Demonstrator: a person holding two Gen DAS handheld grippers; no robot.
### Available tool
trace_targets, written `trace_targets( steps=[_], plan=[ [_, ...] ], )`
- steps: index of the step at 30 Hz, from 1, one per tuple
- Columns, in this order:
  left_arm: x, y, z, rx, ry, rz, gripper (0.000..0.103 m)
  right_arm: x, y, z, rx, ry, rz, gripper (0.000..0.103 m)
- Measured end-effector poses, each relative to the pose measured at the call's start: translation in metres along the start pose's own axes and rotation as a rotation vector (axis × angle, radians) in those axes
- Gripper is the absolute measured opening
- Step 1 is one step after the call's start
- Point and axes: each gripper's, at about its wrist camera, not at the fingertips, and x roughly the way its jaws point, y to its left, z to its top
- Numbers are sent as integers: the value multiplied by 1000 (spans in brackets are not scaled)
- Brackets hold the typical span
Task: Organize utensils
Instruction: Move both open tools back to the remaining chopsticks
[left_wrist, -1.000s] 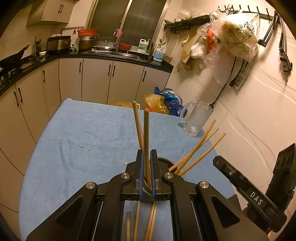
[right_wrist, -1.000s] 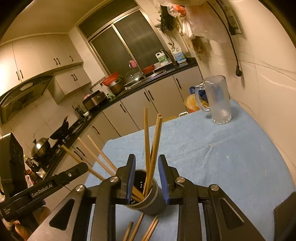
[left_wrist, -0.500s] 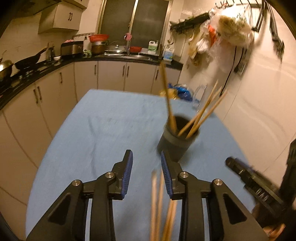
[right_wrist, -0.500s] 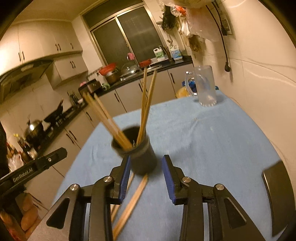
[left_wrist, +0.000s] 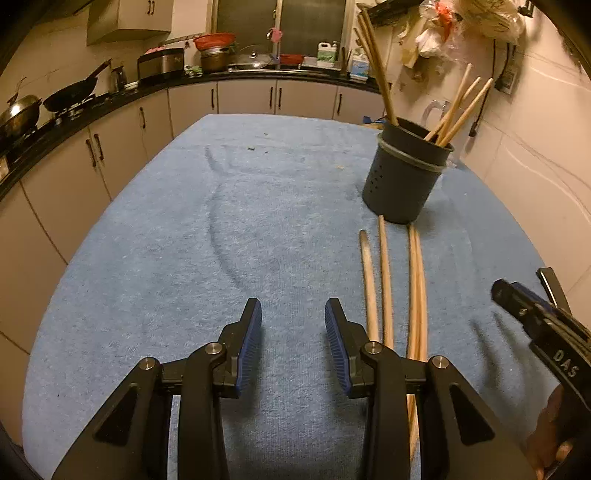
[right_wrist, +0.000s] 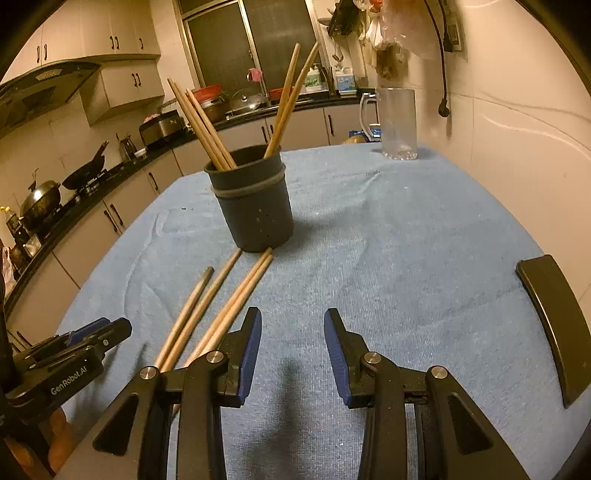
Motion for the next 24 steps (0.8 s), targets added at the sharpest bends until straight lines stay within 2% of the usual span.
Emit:
trace_targets(
  steps=[4, 16, 24],
  plan=[
    [3, -1, 0, 1, 14, -22, 36, 8, 2, 0, -9, 32, -2, 38],
    [13, 14, 3, -88, 68, -105, 36, 28, 1, -2, -1, 123, -34, 38],
    [16, 19, 4, -120, 80, -146, 36, 29, 8, -4, -24, 130, -75, 38]
  ],
)
